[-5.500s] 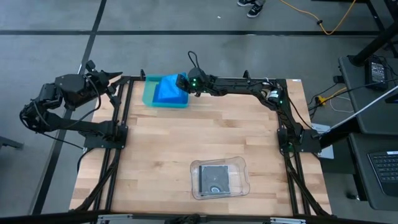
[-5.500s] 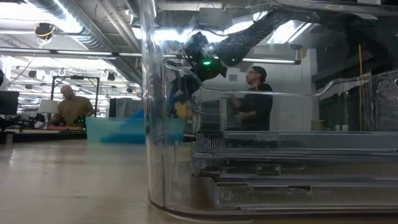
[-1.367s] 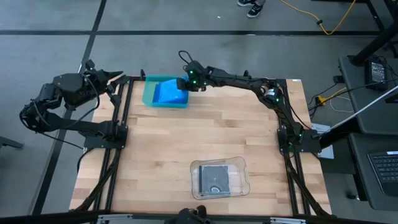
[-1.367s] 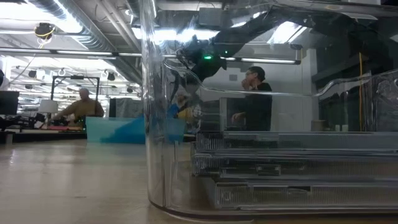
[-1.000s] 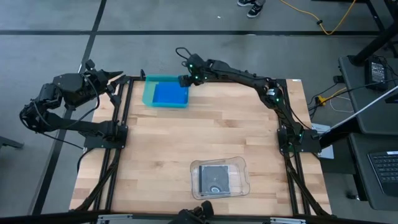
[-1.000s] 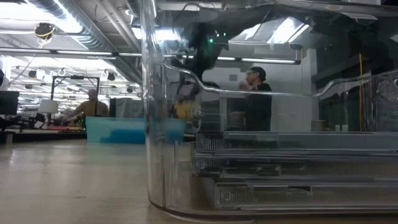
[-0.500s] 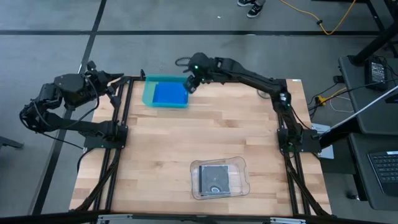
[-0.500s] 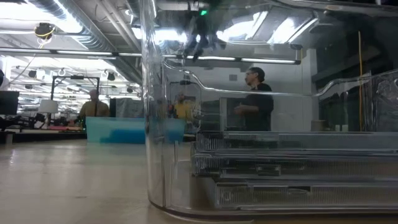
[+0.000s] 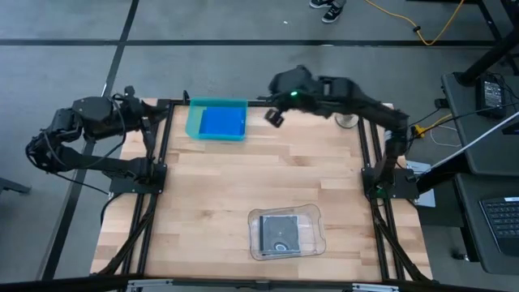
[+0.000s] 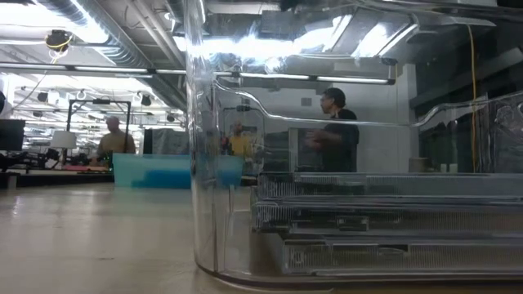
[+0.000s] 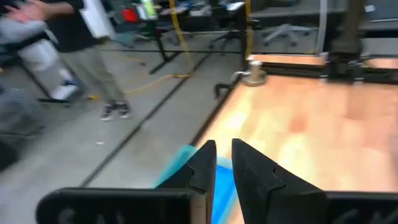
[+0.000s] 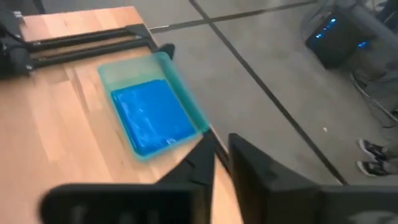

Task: Pick & place jewel cases by type
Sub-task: Return to Home Position

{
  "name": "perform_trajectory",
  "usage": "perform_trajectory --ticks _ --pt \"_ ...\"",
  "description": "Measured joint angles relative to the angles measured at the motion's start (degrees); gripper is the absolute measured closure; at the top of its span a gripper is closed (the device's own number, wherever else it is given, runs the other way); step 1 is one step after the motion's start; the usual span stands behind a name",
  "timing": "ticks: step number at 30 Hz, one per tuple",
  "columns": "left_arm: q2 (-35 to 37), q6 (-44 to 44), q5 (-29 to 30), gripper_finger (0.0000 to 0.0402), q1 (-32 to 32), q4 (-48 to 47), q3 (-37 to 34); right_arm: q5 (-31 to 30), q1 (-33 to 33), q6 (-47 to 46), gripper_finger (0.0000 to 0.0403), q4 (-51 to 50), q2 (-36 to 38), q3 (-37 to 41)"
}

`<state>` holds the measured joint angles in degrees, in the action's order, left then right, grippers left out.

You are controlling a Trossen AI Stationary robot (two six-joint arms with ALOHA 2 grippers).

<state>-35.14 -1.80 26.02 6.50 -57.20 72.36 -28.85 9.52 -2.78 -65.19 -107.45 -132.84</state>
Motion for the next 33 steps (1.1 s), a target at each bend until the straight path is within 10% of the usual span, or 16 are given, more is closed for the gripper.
perform_trajectory --ticks 11,22,33 --pt "-0.6 10.0 -14.5 0.04 0.0 11.8 -13.7 -0.2 2.2 6.9 0.0398 -10.0 16.0 1.4" --pt "-0.1 26.8 -22.0 0.0399 -2.5 79.0 -53.4 3.0 3.1 9.9 0.0396 9.3 44.6 37.0" --pt "19.3 26.2 -12.8 0.04 -10.5 69.9 -59.8 7.1 3.0 3.5 0.0397 36.3 70.5 77.4"
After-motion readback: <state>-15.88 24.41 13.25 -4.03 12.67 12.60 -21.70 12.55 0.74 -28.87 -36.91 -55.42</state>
